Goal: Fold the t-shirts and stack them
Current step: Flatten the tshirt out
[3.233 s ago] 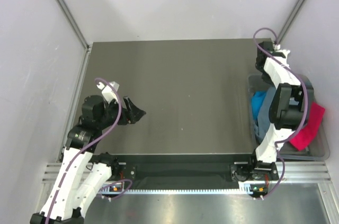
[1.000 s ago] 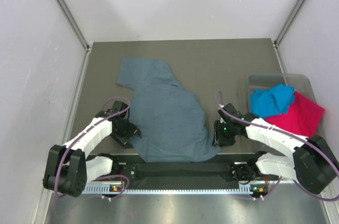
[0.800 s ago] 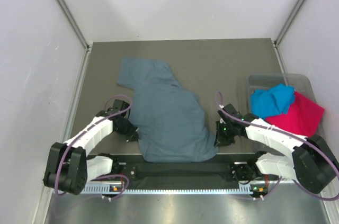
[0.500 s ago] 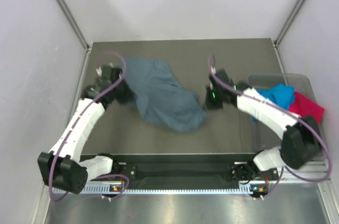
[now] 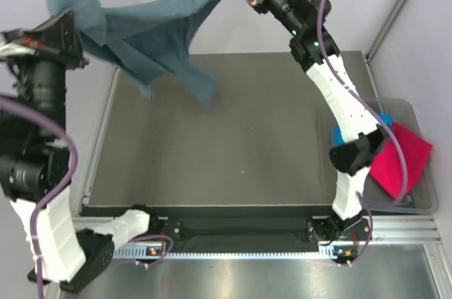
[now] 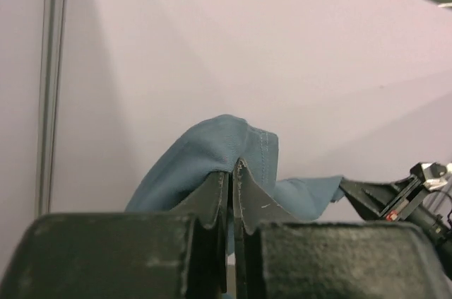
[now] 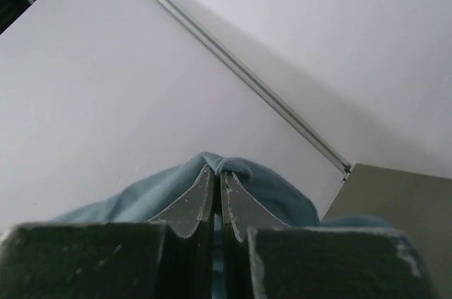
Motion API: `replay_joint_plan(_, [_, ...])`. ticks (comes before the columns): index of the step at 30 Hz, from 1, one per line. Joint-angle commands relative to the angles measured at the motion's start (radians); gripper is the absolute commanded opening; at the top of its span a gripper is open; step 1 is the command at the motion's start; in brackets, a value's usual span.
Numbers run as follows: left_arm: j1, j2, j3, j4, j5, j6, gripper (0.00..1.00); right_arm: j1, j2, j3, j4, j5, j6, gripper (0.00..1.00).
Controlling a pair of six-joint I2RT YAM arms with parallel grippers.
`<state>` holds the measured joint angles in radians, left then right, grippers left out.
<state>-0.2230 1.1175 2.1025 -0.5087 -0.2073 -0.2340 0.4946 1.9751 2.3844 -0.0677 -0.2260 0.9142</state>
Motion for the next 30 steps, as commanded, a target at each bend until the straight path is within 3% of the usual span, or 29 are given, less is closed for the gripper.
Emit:
replay_joint_plan(1, [0.004,-0.037,-0.091,0.176,0.034,0.015,0.0,-0.036,-0.122,-0.174,0.116,-0.019,0.033,0.0])
replay_joint_plan(4, [0.004,-0.076,-0.237,0.132,0.127,-0.1,0.0,-0.086,-0.202,-0.388,0.007,-0.071,-0.009,0.0])
replay_joint_plan(6, [0.004,-0.111,-0.434,0.122,0.291,-0.187,0.0,-0.116,-0.274,-0.567,-0.071,-0.081,-0.052,0.0])
replay_joint_plan(8, [0.002,-0.128,-0.609,0.206,0.449,-0.338,0.0,-0.171,-0.335,-0.678,-0.133,-0.056,-0.15,0.0])
replay_joint_plan(9, [-0.009,-0.131,-0.779,0.241,0.556,-0.397,0.0,-0.191,-0.35,-0.786,-0.177,-0.046,-0.187,0.0])
replay_joint_plan(10, [-0.031,-0.131,-0.858,0.284,0.584,-0.471,0.0,-0.247,-0.361,-0.835,-0.204,-0.036,-0.242,0.0])
replay_joint_plan(11, [-0.079,-0.134,-0.927,0.308,0.557,-0.476,0.0,-0.283,-0.37,-0.885,-0.214,-0.045,-0.256,0.0])
replay_joint_plan(12, [-0.227,-0.134,-1.057,0.344,0.446,-0.461,0.0,-0.319,-0.369,-0.986,-0.19,-0.1,-0.27,0.0])
replay_joint_plan(14, [-0.372,-0.108,-1.159,0.401,0.37,-0.441,0.0,-0.421,-0.339,-1.053,-0.19,-0.121,-0.323,0.0])
replay_joint_plan(16, [-0.514,0.011,-1.24,0.491,0.362,-0.526,0.0,-0.477,-0.252,-1.065,-0.246,-0.127,-0.415,0.0])
replay_joint_plan(19, [-0.694,0.192,-1.225,0.581,0.323,-0.558,0.0,-0.487,-0.153,-0.943,-0.42,-0.109,-0.579,0.01])
replay_joint_plan(21, [-0.737,0.351,-1.156,0.523,0.359,-0.564,0.0,-0.485,-0.102,-0.869,-0.492,-0.053,-0.629,0.04])
replay_joint_plan(24, [-0.74,0.531,-1.031,0.446,0.526,-0.544,0.0,-0.487,-0.081,-0.785,-0.53,0.017,-0.686,0.09])
replay_joint_plan(26, [-0.743,0.579,-0.936,0.333,0.572,-0.502,0.16,-0.485,-0.064,-0.739,-0.544,0.036,-0.692,0.19])
replay_joint_plan(27, [-0.743,0.573,-0.931,0.323,0.577,-0.495,0.26,-0.485,-0.055,-0.687,-0.572,0.046,-0.699,0.2])
replay_joint_plan(28, [-0.742,0.555,-0.934,0.323,0.58,-0.489,0.47,-0.485,-0.035,-0.66,-0.586,0.056,-0.701,0.25])
replay_joint_plan(29, [-0.739,0.507,-0.934,0.282,0.542,-0.482,0.6,-0.484,-0.027,-0.636,-0.621,0.077,-0.703,0.29])
replay_joint_plan(30, [-0.733,0.481,-0.938,0.259,0.534,-0.476,0.66,-0.476,-0.022,-0.592,-0.636,0.086,-0.716,0.34])
